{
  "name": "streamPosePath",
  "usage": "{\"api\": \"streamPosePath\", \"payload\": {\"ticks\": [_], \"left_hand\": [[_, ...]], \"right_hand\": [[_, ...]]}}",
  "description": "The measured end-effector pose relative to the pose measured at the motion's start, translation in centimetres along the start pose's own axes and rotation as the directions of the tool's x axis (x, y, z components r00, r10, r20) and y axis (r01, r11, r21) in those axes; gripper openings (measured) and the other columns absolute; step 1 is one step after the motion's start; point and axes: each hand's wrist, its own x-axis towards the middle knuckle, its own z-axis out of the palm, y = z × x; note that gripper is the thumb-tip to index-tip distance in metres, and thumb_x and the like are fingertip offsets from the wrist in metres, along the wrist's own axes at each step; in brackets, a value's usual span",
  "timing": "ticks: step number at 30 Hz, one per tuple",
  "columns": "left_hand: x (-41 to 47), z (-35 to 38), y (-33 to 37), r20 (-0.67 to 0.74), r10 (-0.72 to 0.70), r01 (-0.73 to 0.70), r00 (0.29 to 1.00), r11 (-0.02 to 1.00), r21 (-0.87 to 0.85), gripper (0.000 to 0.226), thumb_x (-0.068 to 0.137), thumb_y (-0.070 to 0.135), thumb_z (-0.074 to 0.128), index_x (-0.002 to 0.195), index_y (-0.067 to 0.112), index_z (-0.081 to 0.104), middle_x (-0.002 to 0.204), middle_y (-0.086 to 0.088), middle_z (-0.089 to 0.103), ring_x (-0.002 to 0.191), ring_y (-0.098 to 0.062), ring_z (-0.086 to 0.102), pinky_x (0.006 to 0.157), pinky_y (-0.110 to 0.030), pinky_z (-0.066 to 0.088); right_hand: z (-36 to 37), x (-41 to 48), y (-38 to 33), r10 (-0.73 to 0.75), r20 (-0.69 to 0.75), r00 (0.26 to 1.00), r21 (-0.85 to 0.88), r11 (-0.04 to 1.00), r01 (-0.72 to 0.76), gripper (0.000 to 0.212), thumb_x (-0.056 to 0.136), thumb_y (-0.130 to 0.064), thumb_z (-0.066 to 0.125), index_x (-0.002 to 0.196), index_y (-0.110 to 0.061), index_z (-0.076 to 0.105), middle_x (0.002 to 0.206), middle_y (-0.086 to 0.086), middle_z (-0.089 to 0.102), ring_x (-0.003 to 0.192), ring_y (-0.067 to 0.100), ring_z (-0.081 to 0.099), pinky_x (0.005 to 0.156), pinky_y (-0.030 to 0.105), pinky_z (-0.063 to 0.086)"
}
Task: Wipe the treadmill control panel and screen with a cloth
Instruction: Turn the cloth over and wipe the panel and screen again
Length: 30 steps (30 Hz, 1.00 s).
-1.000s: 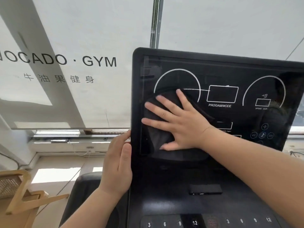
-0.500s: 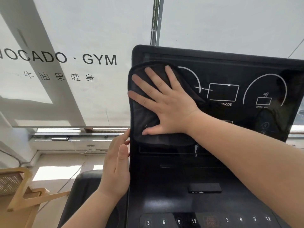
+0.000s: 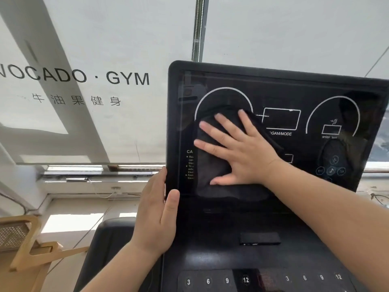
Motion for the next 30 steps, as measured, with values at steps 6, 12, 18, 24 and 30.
{"api": "streamPosePath", "payload": {"ticks": [6,12,18,24,30], "left_hand": [[0.0,-0.5,0.6,-0.032,-0.020,0.018,0.999,0.999,-0.047,0.074,0.098,0.068,0.019,0.148,0.020,0.046,0.143,0.008,0.055,0.137,-0.008,0.046,0.113,-0.045,0.040],[0.1,-0.7,0.8,-0.025,0.069,-0.070,0.997,0.997,-0.018,0.047,0.103,0.055,0.023,0.146,0.043,0.037,0.141,0.036,0.045,0.136,-0.001,0.044,0.113,-0.023,0.034],[-0.8,0.5,0.0,-0.033,0.080,-0.069,0.996,0.968,0.240,0.081,0.101,0.063,0.018,0.155,0.004,0.031,0.160,-0.013,0.036,0.150,-0.026,0.028,0.123,-0.044,0.022],[-0.8,1.6,0.6,-0.043,0.087,-0.072,0.995,0.958,0.278,0.082,0.101,0.062,0.019,0.155,0.000,0.028,0.161,-0.016,0.031,0.151,-0.027,0.025,0.124,-0.027,0.012],[-1.3,1.3,0.1,-0.005,0.052,-0.049,0.999,0.962,0.267,0.085,0.098,0.067,0.018,0.157,0.007,0.025,0.165,-0.005,0.023,0.154,-0.018,0.017,0.123,-0.019,0.005]], "right_hand": [[-3.3,6.4,5.0,0.301,0.040,0.953,0.008,0.954,-0.301,0.112,0.077,-0.096,0.037,0.165,-0.032,0.010,0.173,0.011,0.004,0.157,0.045,0.003,0.120,0.074,0.003],[-1.8,4.9,-0.7,0.359,0.085,0.929,0.022,0.932,-0.362,0.114,0.079,-0.095,0.034,0.166,-0.026,0.008,0.172,0.020,0.000,0.153,0.056,-0.001,0.117,0.077,0.000],[1.3,-1.4,-7.0,0.219,0.093,0.971,0.089,0.970,-0.227,0.109,0.081,-0.089,0.043,0.165,-0.028,0.010,0.171,0.014,-0.005,0.155,0.049,-0.005,0.119,0.074,-0.007],[2.5,-6.5,-6.9,0.106,0.085,0.991,0.069,0.991,-0.112,0.096,0.084,-0.078,0.047,0.164,-0.038,0.012,0.173,0.001,0.001,0.158,0.036,0.000,0.125,0.062,-0.005],[2.4,-10.0,-3.6,0.425,0.048,0.904,0.114,0.897,-0.428,0.118,0.064,-0.095,0.059,0.160,-0.036,0.022,0.171,0.001,0.008,0.157,0.041,0.012,0.123,0.068,0.002]]}}
